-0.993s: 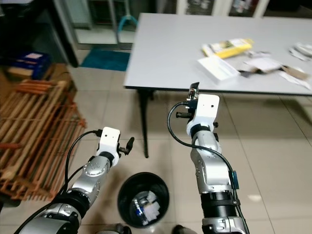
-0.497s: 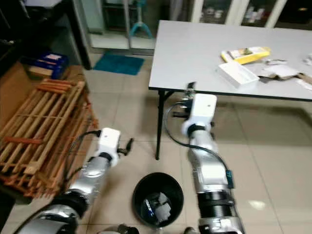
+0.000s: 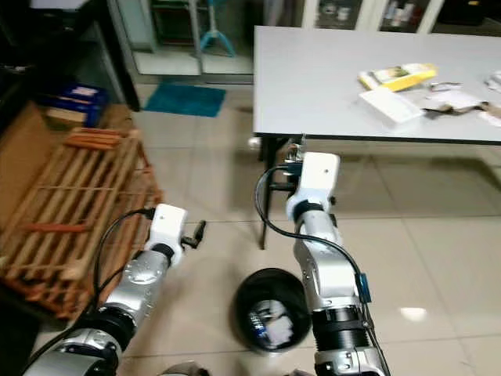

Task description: Picking trash to rubbish bin

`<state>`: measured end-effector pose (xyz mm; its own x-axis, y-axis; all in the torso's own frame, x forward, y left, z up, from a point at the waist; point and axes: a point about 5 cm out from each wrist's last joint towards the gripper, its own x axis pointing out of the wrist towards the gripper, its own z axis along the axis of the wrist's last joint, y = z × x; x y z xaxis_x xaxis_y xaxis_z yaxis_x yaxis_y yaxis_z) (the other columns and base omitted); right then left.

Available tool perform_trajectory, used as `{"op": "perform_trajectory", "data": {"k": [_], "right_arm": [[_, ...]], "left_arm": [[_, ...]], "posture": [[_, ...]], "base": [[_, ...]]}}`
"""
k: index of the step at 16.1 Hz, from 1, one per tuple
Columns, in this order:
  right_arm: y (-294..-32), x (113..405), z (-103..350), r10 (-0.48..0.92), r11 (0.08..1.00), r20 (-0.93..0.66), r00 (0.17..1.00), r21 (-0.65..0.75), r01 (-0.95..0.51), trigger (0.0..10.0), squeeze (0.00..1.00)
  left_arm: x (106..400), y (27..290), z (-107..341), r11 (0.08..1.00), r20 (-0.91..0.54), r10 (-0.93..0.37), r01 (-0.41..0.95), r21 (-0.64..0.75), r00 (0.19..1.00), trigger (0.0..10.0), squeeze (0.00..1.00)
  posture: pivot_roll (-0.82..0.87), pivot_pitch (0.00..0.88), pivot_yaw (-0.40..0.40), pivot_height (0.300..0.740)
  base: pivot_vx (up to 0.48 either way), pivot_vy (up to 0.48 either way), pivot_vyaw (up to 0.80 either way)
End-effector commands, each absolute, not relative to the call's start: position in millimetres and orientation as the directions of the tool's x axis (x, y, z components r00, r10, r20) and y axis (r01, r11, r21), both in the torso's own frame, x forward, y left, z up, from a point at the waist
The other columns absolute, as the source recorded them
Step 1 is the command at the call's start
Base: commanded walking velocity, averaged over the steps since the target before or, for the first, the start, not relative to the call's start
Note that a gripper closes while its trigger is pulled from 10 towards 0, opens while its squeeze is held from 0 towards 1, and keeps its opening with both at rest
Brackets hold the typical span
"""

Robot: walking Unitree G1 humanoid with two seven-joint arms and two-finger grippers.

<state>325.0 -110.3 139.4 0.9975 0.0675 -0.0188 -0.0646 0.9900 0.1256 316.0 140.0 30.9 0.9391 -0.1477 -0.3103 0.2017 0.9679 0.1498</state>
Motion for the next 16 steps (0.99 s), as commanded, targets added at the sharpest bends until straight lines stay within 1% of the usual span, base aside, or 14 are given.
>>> {"op": "perform_trajectory", "data": {"k": [1,4,6,9,11,14,16], "right_arm": [[-120.2,325.3,138.6,0.037,0.992,-0.022,0.999,0.124,-0.034,10.0,0.0],[-121.1,325.7,134.0,0.034,0.992,-0.037,0.999,0.12,-0.029,10.0,0.0],[-124.5,326.3,125.0,0.013,0.993,-0.081,0.997,0.115,-0.004,10.0,0.0],[-143.3,328.9,87.1,-0.05,0.989,-0.242,0.969,0.122,0.081,10.0,0.0],[-148.8,329.2,61.3,-0.049,0.991,-0.35,0.935,0.098,0.089,10.0,0.0],[-144.1,320.5,29.5,-0.021,0.995,-0.482,0.876,0.072,0.063,10.0,0.0],[-137.8,309.6,8.4,0.02,0.998,-0.561,0.828,0.064,0.019,10.0,0.0]], "left_arm": [[315.9,130.7,30.8,0.965,-0.313,-0.163,0.217,0.145,0.936,10.0,0.0],[316.6,130.7,32.7,0.966,-0.303,-0.162,0.213,0.144,0.939,10.0,0.0],[316.4,131.0,32.4,0.966,-0.306,-0.161,0.214,0.147,0.938,10.0,0.0],[314.4,129.4,30.7,0.973,-0.309,-0.157,0.2,0.114,0.938,10.0,0.0],[312.2,128.4,30.0,0.973,-0.305,-0.159,0.202,0.114,0.939,10.0,0.0],[307.4,129.7,26.3,0.972,-0.313,-0.157,0.203,0.121,0.937,10.0,0.0],[306.2,131.1,26.8,0.972,-0.311,-0.154,0.201,0.125,0.938,10.0,0.0]], "posture": [[0.01,0.068,0.007,0.74],[0.01,0.072,0.008,0.74],[0.01,0.073,0.007,0.74],[0.01,0.074,0.004,0.74],[0.03,0.077,-0.001,0.74],[0.05,0.078,-0.001,0.74],[0.06,0.078,-0.001,0.74]], "base": [[0.0,0.0,0.0],[0.0,0.0,0.0],[0.0,0.0,0.0],[0.0,0.0,0.0],[0.0,0.0,0.0],[0.0,0.0,0.0],[0.0,0.0,0.0]]}}
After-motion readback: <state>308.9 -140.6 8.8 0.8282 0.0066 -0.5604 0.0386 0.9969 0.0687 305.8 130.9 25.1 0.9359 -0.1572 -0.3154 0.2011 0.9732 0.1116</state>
